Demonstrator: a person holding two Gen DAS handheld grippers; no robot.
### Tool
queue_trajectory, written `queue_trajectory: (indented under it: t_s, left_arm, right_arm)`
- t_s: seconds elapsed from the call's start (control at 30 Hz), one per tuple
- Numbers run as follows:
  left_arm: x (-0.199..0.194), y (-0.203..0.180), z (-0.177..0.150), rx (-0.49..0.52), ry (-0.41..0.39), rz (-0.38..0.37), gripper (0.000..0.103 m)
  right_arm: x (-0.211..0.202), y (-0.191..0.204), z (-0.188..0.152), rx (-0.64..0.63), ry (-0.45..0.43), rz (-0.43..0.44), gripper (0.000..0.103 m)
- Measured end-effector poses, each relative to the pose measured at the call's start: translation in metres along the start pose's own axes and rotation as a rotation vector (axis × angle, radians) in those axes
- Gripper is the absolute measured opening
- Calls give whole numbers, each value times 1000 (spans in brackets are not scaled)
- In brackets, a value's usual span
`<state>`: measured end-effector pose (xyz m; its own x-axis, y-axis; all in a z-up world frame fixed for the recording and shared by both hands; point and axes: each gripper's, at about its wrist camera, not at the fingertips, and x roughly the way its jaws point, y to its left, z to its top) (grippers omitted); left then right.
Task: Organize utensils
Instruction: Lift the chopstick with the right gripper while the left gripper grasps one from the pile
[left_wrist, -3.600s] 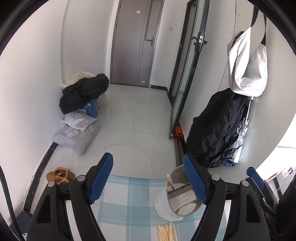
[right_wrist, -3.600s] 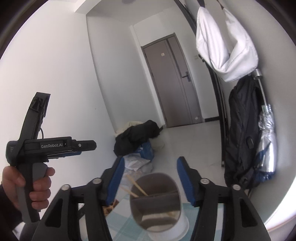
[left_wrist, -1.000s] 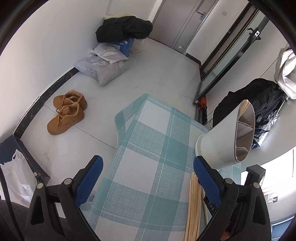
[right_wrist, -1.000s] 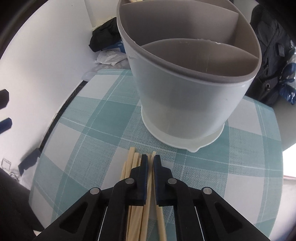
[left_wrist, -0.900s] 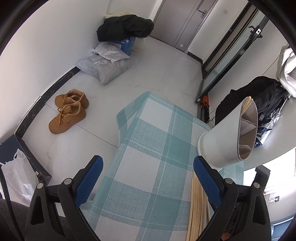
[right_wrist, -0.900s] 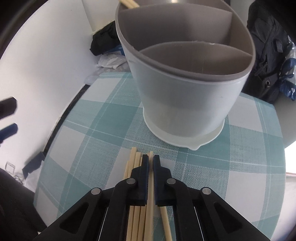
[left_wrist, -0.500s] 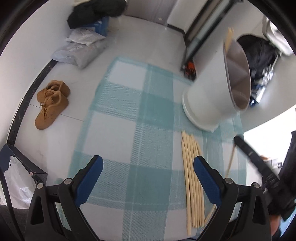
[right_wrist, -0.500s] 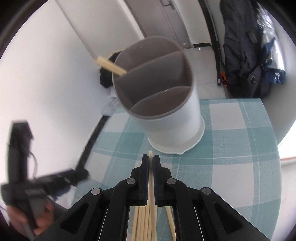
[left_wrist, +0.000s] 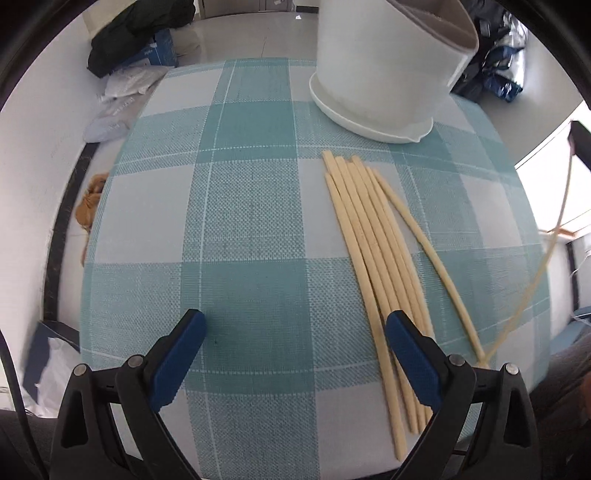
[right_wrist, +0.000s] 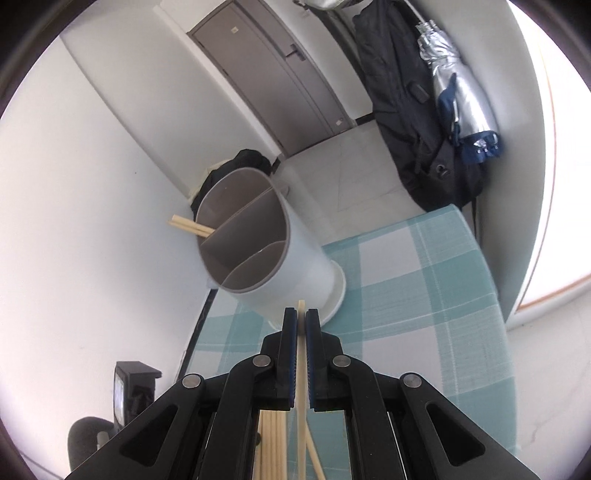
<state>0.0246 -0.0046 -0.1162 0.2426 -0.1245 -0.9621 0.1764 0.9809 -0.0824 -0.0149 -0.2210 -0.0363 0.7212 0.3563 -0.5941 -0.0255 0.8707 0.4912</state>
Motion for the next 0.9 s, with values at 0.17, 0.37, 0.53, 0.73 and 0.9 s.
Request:
queue_trajectory:
  t_s: [0.17,0.37,0.53,0.73,0.9]
  left_arm:
    - [-1,5,3,-37,29,19,96]
    - [3,12,6,-59,53,68,96]
    - [8,10,15,-68,50,76,96]
    - [12,3,32,-44,45,113,95]
    - [17,12,46,-71,88,89,87]
  right_arm:
    - [-11,-8,2,9,-23,-3,4]
    - [-14,-17,1,13,-28,-28,4]
    - [-16,-16,1,6,-34,-28,4]
    - [-16,-11,0,-18,-41,-24,4]
    - [-14,-13,-1,-13,-35,-17,4]
